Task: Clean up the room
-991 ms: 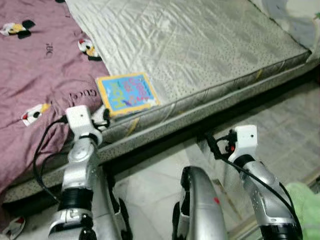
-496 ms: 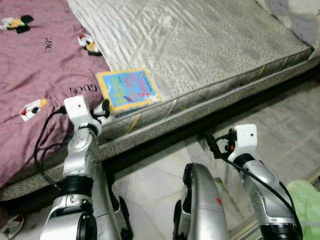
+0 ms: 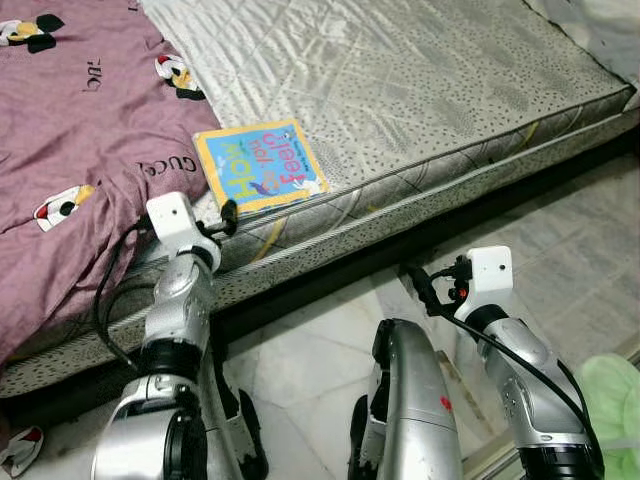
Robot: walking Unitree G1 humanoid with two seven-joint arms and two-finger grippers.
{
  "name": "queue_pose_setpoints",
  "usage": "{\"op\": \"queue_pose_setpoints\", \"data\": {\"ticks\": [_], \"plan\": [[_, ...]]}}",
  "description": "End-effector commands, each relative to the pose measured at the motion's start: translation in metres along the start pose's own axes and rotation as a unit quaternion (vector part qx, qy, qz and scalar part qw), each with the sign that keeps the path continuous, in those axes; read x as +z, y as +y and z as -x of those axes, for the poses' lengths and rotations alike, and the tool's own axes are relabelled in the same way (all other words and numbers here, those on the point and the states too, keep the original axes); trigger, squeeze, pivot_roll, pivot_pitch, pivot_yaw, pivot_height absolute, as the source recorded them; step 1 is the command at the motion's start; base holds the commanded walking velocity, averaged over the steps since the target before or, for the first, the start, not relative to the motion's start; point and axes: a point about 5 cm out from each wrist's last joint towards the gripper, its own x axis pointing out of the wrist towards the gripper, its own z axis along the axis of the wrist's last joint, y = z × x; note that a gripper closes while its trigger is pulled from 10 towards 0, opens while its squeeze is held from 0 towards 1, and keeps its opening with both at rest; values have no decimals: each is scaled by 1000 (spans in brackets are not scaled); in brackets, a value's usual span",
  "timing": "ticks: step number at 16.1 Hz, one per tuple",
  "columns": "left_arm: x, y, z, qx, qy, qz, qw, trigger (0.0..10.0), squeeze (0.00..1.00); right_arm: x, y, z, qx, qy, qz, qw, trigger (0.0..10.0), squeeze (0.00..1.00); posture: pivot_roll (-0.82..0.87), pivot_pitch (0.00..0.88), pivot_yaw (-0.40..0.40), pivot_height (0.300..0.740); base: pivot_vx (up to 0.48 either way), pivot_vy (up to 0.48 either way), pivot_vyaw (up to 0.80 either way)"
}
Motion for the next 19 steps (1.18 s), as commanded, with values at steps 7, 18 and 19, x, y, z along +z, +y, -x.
{"op": "queue_pose_setpoints", "data": {"ticks": [7, 18, 19], "plan": [[4, -16, -4, -34, -15, 5, 999, 10000, 0, -3, -4, 4, -13, 7, 3, 1000, 10000, 0, -154, 204, -60, 485, 0, 0, 0], [1, -31, -22, -113, 53, 163, 979, 10000, 0, 20, 23, 12, 114, -22, -50, 992, 10000, 0, -222, 199, -39, 485, 0, 0, 0], [2, -30, -22, -113, 52, 173, 977, 0, 0, 20, 22, 13, 111, -23, -48, 992, 10000, 0, -225, 200, -38, 485, 0, 0, 0]]}}
